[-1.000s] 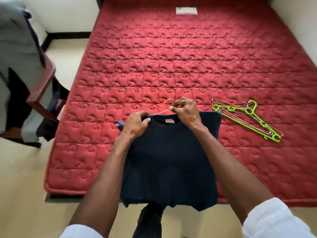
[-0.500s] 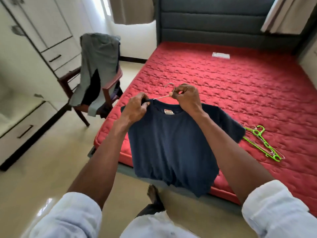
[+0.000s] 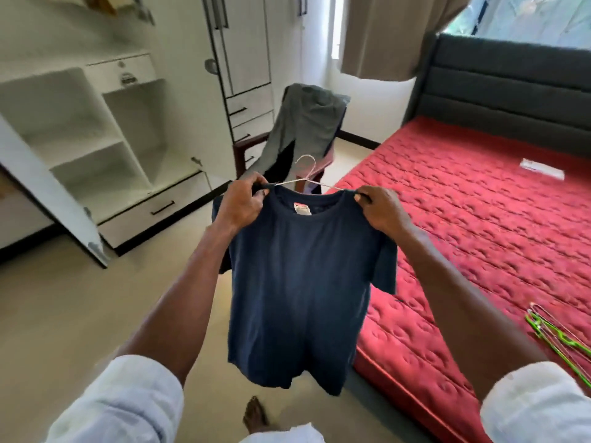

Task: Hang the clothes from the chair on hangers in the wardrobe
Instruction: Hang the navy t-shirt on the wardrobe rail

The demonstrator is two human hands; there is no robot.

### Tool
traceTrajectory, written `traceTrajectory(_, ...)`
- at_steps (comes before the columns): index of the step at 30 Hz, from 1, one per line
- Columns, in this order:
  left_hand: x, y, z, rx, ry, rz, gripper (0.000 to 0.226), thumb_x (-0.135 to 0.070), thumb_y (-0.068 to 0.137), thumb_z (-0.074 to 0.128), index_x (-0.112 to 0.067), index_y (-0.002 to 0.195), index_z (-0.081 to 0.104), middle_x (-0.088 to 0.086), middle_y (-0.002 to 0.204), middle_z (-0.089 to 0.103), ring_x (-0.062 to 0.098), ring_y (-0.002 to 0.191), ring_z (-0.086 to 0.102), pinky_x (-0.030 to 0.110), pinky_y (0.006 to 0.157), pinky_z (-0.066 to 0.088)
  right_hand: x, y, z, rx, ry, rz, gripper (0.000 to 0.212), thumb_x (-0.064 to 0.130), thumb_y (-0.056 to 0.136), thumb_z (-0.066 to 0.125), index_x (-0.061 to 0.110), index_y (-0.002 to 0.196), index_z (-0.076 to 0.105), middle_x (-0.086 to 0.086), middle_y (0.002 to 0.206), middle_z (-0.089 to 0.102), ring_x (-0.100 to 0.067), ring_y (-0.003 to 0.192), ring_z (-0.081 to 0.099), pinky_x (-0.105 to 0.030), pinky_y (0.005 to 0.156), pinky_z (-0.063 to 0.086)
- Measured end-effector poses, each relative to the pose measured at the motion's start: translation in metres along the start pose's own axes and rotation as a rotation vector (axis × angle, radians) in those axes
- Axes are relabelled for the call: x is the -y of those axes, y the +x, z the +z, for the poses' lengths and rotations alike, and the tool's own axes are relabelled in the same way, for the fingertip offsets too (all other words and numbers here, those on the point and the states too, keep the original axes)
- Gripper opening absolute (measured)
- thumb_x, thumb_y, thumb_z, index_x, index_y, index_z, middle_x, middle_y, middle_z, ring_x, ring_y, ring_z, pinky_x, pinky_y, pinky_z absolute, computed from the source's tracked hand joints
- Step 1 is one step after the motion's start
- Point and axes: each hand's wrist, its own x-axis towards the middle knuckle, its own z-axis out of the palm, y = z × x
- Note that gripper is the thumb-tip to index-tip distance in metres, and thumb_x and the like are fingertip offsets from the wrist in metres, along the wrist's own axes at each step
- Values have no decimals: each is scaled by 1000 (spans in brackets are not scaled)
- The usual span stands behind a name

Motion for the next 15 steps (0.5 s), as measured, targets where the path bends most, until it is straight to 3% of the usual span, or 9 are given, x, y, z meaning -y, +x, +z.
traceTrajectory(2, 28, 12, -22, -32, 16, -38, 17, -8, 89, 63, -25, 90, 59, -4, 88, 64, 16, 82, 59, 26, 78, 45, 29, 30, 29, 11, 34, -38, 17, 13, 94, 52, 15, 93, 69, -11, 95, 72, -32, 89, 64, -33, 74, 42)
traceTrajectory(4, 58, 26, -43, -54, 24, -71, 14, -9, 89, 64, -22, 91, 61, -4, 88, 65, 16, 83, 59, 26, 78, 45, 59, 55, 56, 1, 58, -96, 18, 14, 94, 52, 15, 97, 70, -10, 100, 72, -32, 93, 63, -35, 78, 47)
traceTrajectory(7, 108, 51, -82, -95, 51, -114, 9, -11, 89, 65, -20, 91, 62, -3, 89, 67, 15, 83, 59, 25, 77, 45, 109, 100, 100, -37, 90, -225, 18, 9, 93, 54, 9, 101, 70, -11, 100, 72, -32, 95, 62, -30, 78, 43)
traceTrajectory(11, 164, 86, -134, -121, 87, -157, 6, -12, 90, 64, -17, 94, 64, -7, 87, 64, 9, 78, 55, 7, 65, 36, 166, 157, 154, -83, 101, -319, 24, 7, 92, 51, 7, 109, 68, -12, 107, 70, -34, 103, 62, -43, 90, 47)
traceTrajectory(15, 217, 120, -182, -137, 152, -181, 13, -12, 90, 64, -12, 102, 70, 1, 96, 70, 16, 90, 61, 23, 81, 43, 222, 207, 205, -77, 92, -342, 29, 6, 95, 47, 5, 118, 65, -12, 118, 67, -31, 114, 57, -40, 99, 37)
